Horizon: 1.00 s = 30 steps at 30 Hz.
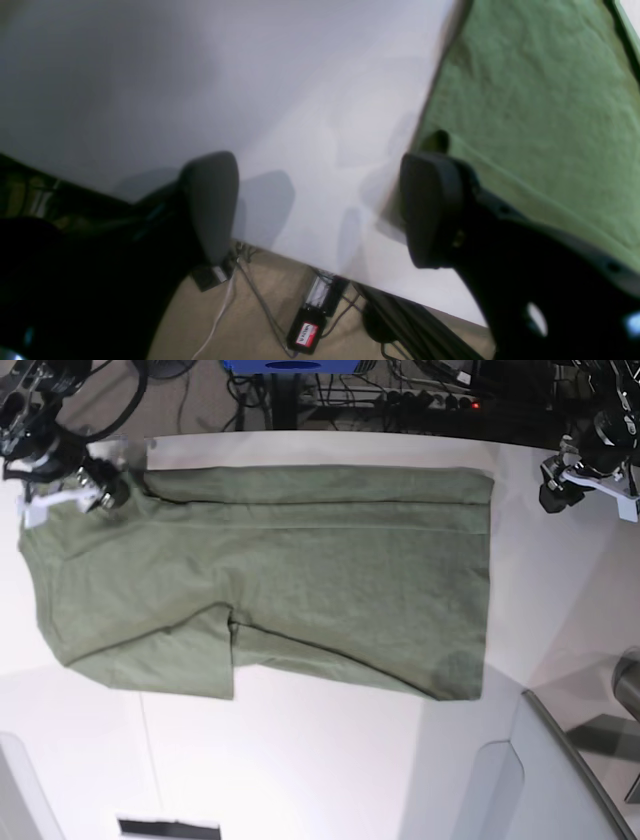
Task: Layout the t-shirt on the table in an organized manner, then fold the t-shirt properly
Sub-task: 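Release the shirt with the left gripper and move the right gripper along the collar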
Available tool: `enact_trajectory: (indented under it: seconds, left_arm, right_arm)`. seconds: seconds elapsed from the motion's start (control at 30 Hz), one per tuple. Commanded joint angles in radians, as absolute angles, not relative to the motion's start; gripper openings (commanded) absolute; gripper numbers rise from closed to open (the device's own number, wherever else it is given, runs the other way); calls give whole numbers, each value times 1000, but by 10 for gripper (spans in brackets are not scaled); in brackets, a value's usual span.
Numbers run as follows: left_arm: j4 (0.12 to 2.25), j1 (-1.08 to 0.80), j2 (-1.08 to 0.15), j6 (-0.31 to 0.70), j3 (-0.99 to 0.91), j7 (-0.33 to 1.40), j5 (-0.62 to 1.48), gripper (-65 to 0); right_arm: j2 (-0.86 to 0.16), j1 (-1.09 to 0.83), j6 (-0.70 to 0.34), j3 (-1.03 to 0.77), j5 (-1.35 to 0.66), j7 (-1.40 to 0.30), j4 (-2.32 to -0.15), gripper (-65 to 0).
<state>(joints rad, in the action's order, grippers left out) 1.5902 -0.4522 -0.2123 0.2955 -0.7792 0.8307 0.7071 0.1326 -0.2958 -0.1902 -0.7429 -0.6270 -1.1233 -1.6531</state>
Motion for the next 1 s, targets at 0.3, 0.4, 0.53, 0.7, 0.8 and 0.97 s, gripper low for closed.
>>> enact_trajectory:
  seconds: [0.3, 0.4, 0.53, 0.7, 0.8, 0.97]
  left_arm:
    - [1606, -452, -231, 306, -789, 817, 719, -169]
    - [1606, -452, -231, 306, -789, 817, 719, -169]
    - [1606, -450, -231, 306, -789, 817, 719, -169]
    - [1604, -452, -231, 306, -789, 816, 719, -169]
    - [1604, -450, -229, 306, -789, 816, 719, -169]
    - [1604, -450, -229, 306, -789, 816, 719, -169]
  right_arm:
    - [122, -309, -186, -746, -743, -1113, -1537, -209]
    - [122, -309, -186, -748, -742, -1112, -1535, -218]
    - [120, -311, -185, -745, -740, -1070, -1534, -237]
    - [119, -311, -185, -745, -740, -1066, -1534, -317]
    - [119, -309, -185, -743, -740, -1066, -1534, -387]
    - [119, -308, -188, -740, -740, -1066, -1534, -480]
